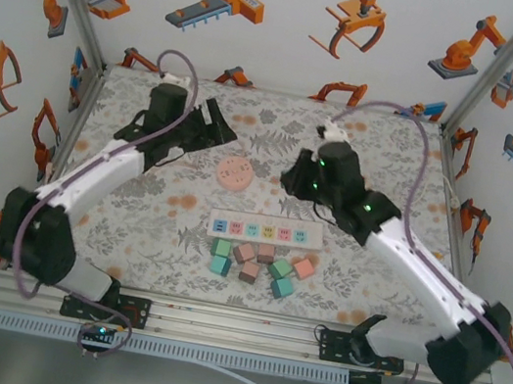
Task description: Pull the plug off the socket
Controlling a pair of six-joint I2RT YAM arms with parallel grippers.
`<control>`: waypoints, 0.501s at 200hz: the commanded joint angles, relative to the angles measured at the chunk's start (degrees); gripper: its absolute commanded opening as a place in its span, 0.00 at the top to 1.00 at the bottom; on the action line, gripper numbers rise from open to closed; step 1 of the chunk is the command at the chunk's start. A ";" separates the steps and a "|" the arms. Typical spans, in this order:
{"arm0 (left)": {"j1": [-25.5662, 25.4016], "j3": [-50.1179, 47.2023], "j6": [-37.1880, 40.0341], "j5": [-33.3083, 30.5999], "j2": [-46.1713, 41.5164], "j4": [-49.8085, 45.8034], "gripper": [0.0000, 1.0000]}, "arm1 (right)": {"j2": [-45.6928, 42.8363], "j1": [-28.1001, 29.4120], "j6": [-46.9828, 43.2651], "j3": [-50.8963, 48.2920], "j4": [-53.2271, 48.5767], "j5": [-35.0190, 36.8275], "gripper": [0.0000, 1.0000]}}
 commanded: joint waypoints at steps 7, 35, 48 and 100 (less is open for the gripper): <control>-0.81 -5.93 17.59 17.88 -11.69 0.47 0.21 | -11.80 -2.44 11.63 -13.35 -6.60 2.30 0.93; -5.16 -8.90 36.13 28.73 -21.12 -13.17 0.13 | -25.84 -3.60 20.02 -23.38 -16.46 4.34 0.93; -7.91 -11.57 46.88 35.86 -25.73 -19.48 0.01 | -30.83 -3.69 24.07 -27.20 -20.94 4.12 0.94; -14.35 -25.83 73.73 37.92 -44.20 -27.55 0.03 | -34.67 -3.78 18.67 -37.64 -22.20 -14.10 0.92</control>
